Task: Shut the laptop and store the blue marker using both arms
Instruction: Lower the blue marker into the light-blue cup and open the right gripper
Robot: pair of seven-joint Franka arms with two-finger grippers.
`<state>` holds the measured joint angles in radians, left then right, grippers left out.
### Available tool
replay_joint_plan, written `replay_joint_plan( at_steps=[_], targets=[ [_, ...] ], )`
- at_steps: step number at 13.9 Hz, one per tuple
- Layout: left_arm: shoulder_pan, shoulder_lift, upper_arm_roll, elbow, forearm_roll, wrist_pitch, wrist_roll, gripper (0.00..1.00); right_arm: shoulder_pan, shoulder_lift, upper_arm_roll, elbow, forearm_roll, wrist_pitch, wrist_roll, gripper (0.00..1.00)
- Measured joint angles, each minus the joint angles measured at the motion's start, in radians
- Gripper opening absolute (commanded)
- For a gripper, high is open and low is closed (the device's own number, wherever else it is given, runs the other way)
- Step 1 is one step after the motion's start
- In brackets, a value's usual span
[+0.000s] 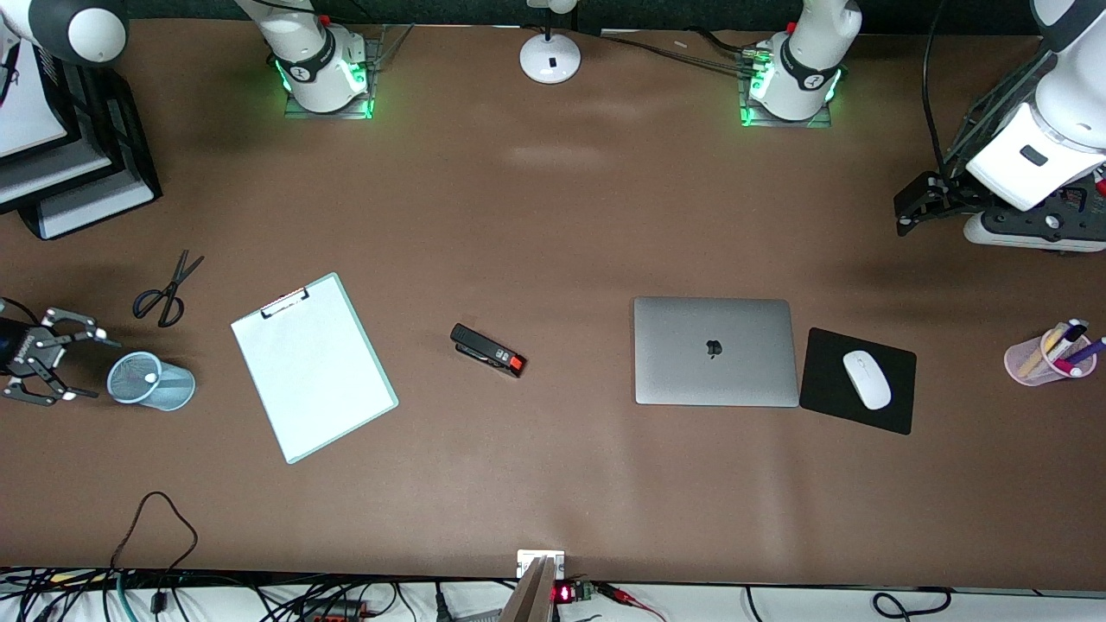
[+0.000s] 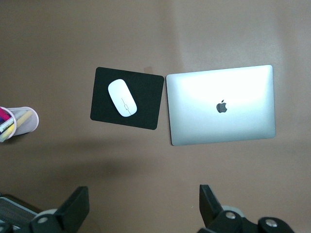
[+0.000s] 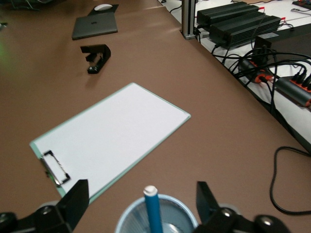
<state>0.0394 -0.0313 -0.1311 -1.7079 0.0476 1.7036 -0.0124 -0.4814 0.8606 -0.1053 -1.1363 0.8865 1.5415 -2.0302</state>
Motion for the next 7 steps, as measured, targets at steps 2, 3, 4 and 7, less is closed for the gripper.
replay_joint_plan(
  at_steps=[2,3,4,7],
  targets=[
    [0.0,0.0,0.0,0.0,0.0,0.0,0.0,1.0,0.003,-0.028,0.0,0.037,-0.033,-0.049,0.083,1.0],
    [0.0,0.0,0.0,0.0,0.0,0.0,0.0,1.0,0.007,-0.04,0.001,0.057,-0.047,-0.076,0.125,1.0],
    [0.0,0.0,0.0,0.0,0.0,0.0,0.0,1.0,0.015,-0.05,0.001,0.08,-0.063,-0.1,0.165,1.0],
    [0.0,0.0,0.0,0.0,0.0,-0.002,0.0,1.0,0.063,-0.094,0.004,0.134,-0.141,-0.124,0.281,1.0]
  ],
)
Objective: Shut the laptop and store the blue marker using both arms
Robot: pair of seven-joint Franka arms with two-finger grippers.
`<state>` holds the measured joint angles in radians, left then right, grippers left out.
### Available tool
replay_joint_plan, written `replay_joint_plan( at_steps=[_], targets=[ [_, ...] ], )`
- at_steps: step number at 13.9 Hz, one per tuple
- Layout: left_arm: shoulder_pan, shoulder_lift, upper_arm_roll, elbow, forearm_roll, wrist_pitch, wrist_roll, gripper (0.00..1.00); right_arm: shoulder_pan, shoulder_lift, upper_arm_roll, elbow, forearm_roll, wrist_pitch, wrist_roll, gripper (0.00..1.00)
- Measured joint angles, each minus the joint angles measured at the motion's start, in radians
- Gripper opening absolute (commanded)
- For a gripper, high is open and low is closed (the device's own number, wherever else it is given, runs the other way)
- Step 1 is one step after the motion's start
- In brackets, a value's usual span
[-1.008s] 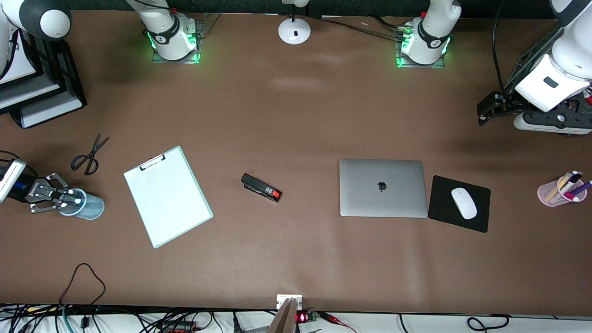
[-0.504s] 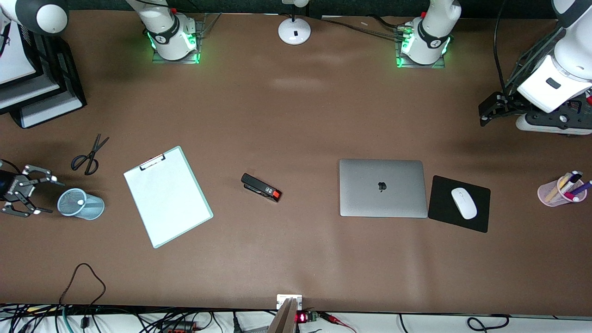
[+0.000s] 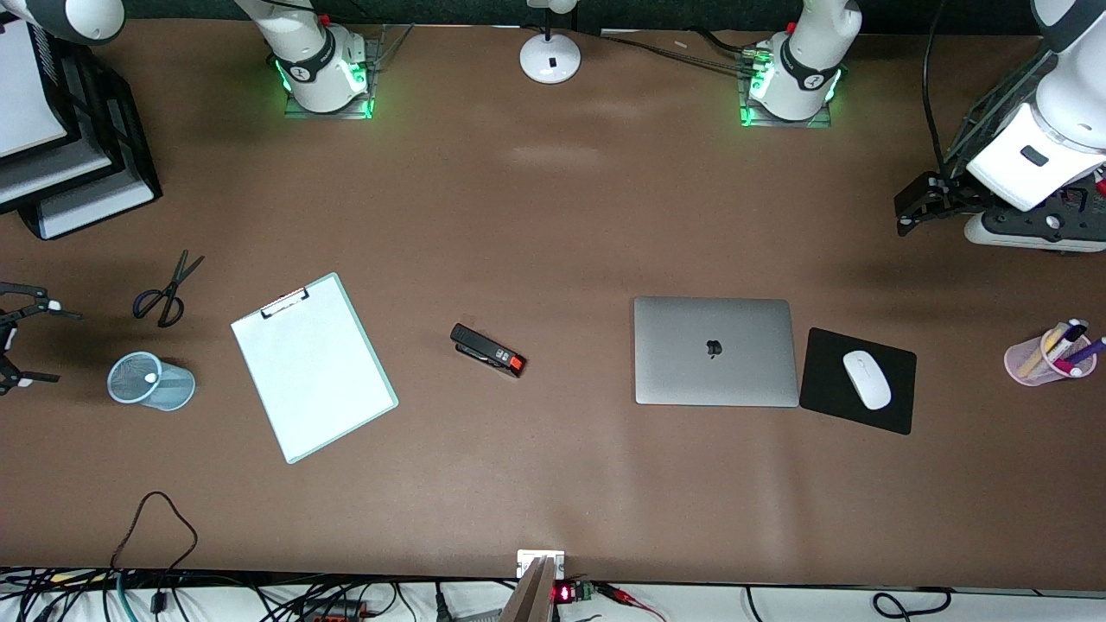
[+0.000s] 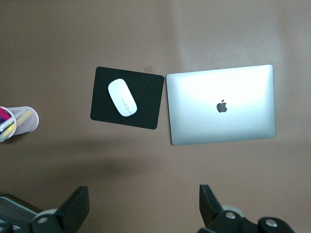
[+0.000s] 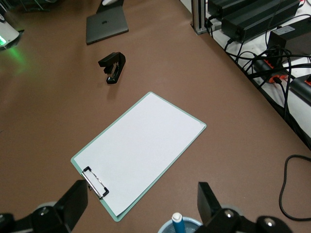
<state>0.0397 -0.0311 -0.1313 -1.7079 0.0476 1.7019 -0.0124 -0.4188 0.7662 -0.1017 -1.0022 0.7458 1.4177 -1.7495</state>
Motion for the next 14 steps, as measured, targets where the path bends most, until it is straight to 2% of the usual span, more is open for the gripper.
replay_joint_plan(
  at_steps=[5,10,14],
  targets=[
    [0.002,0.0,0.0,0.0,0.0,-0.001,0.0,1.0,0.142,-0.105,0.003,0.014,-0.168,-0.003,0.251,1.0],
    [0.002,0.0,0.0,0.0,0.0,-0.001,0.0,1.0,0.329,-0.152,0.006,0.017,-0.323,0.0,0.61,1.0],
    [0.002,0.0,0.0,0.0,0.0,-0.016,0.0,1.0,0.426,-0.206,0.006,-0.013,-0.43,0.036,0.826,1.0]
  ],
)
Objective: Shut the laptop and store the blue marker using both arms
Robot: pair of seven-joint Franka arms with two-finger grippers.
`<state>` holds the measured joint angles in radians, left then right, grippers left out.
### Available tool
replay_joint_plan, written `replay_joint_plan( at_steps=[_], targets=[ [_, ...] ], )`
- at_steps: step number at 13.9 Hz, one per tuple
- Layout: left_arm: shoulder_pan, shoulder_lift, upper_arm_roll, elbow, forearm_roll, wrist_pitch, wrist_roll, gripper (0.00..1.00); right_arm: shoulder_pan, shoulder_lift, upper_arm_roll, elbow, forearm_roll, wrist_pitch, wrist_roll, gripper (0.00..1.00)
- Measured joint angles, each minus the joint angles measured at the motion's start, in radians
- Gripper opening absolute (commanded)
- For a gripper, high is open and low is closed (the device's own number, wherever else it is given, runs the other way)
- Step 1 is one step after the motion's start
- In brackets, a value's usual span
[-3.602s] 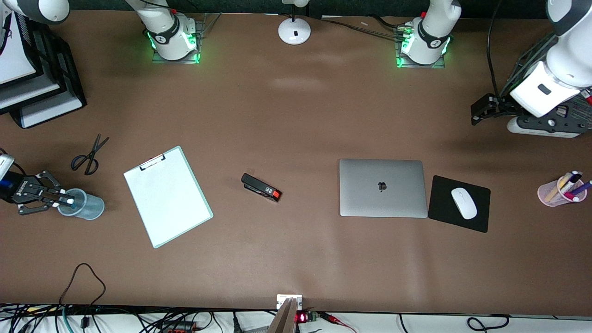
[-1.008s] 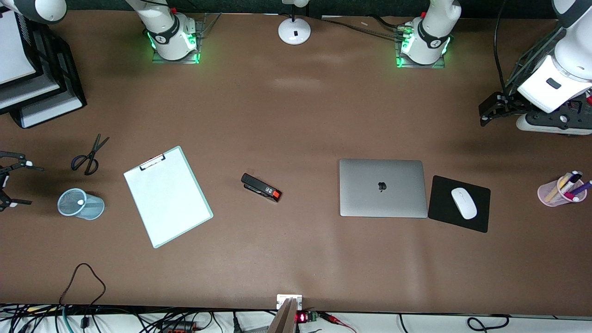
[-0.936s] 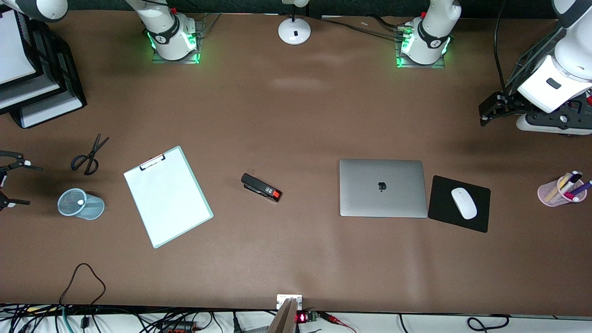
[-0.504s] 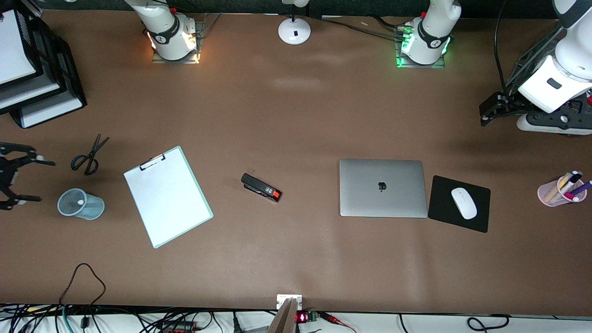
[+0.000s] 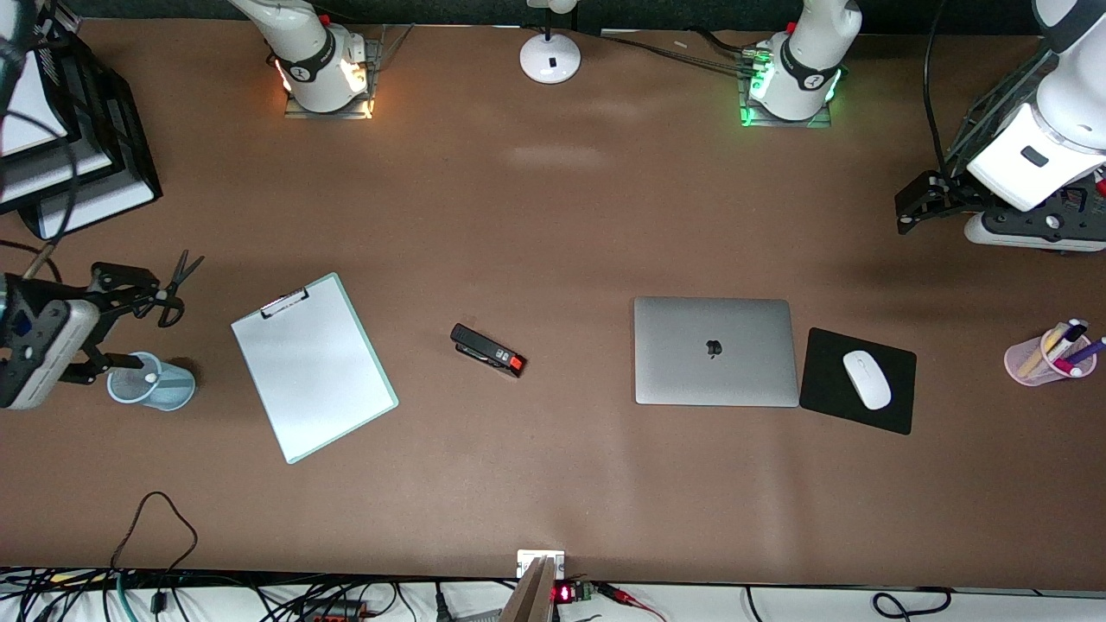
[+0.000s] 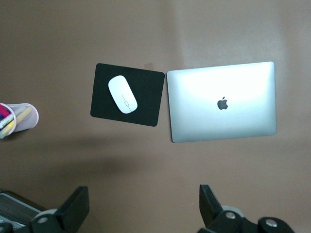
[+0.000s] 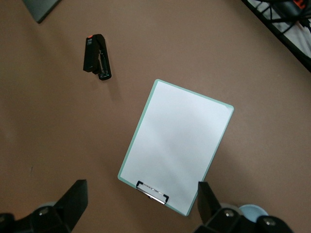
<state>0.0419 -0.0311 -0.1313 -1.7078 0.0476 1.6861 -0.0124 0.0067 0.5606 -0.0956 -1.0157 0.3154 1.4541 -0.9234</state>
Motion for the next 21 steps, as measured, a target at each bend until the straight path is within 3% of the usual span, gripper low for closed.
replay_joint_plan(
  at_steps=[6,11,15,18,21],
  targets=[
    [0.005,0.0,0.0,0.0,0.0,-0.004,0.0,1.0,0.036,-0.153,-0.001,-0.336,-0.116,0.177,0.379,1.0],
    [0.009,0.0,-0.001,0.0,0.0,-0.005,0.0,1.0,0.037,-0.216,-0.001,-0.469,-0.21,0.182,0.669,1.0],
    [0.009,0.0,-0.001,0.0,0.0,-0.006,0.0,1.0,0.047,-0.246,-0.002,-0.501,-0.297,0.185,0.792,1.0],
    [0.01,0.0,-0.001,0.0,0.0,-0.007,0.0,1.0,0.015,-0.281,-0.015,-0.475,-0.305,0.194,0.8,1.0],
    [0.01,0.0,-0.001,0.0,0.0,-0.009,0.0,1.0,-0.007,-0.319,-0.015,-0.392,-0.305,0.066,0.809,1.0]
  ],
)
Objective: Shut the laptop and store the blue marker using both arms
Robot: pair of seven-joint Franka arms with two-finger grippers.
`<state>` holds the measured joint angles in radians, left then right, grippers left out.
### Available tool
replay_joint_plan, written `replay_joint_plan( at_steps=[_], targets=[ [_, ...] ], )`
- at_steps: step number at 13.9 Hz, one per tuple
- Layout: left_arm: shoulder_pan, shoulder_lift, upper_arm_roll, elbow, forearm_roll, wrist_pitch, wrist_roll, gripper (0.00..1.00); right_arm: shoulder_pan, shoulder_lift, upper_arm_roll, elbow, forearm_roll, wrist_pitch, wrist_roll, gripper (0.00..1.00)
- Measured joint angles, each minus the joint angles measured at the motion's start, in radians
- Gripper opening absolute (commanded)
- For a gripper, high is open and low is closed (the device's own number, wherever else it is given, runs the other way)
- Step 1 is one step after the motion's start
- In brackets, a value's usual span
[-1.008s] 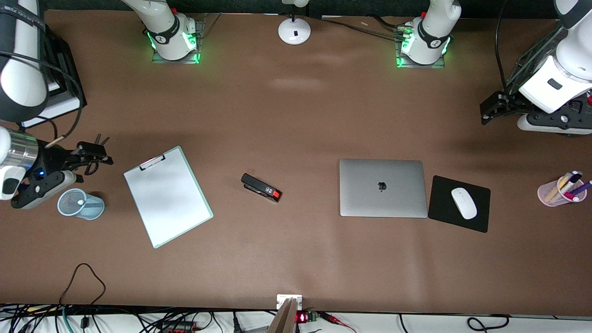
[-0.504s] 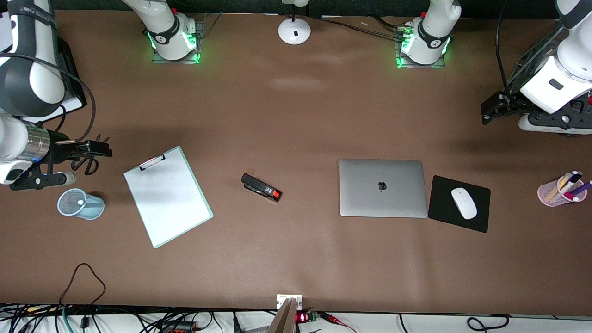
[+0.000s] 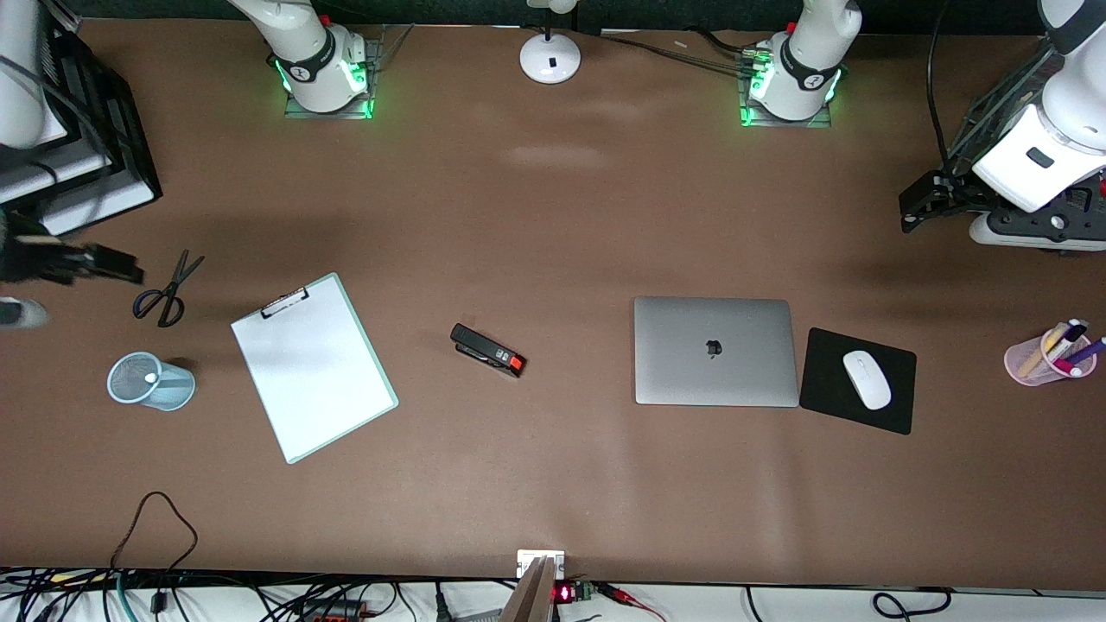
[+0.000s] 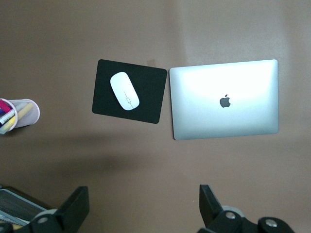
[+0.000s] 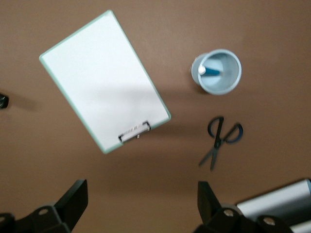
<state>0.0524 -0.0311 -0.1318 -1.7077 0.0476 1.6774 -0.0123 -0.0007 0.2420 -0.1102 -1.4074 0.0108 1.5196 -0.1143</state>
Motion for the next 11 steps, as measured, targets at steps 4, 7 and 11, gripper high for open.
replay_joint_plan(
  at_steps=[4,7,11],
  targets=[
    [0.0,0.0,0.0,0.0,0.0,0.0,0.0,1.0,-0.003,-0.01,0.016,0.037,0.0,-0.041,0.076,1.0],
    [0.001,0.0,0.0,0.0,0.0,0.0,0.0,1.0,-0.011,-0.018,0.017,0.021,0.0,-0.022,0.103,1.0],
    [0.001,0.0,0.0,0.0,0.0,0.0,0.0,1.0,-0.012,-0.098,0.018,-0.088,-0.001,0.038,0.105,1.0]
  ],
)
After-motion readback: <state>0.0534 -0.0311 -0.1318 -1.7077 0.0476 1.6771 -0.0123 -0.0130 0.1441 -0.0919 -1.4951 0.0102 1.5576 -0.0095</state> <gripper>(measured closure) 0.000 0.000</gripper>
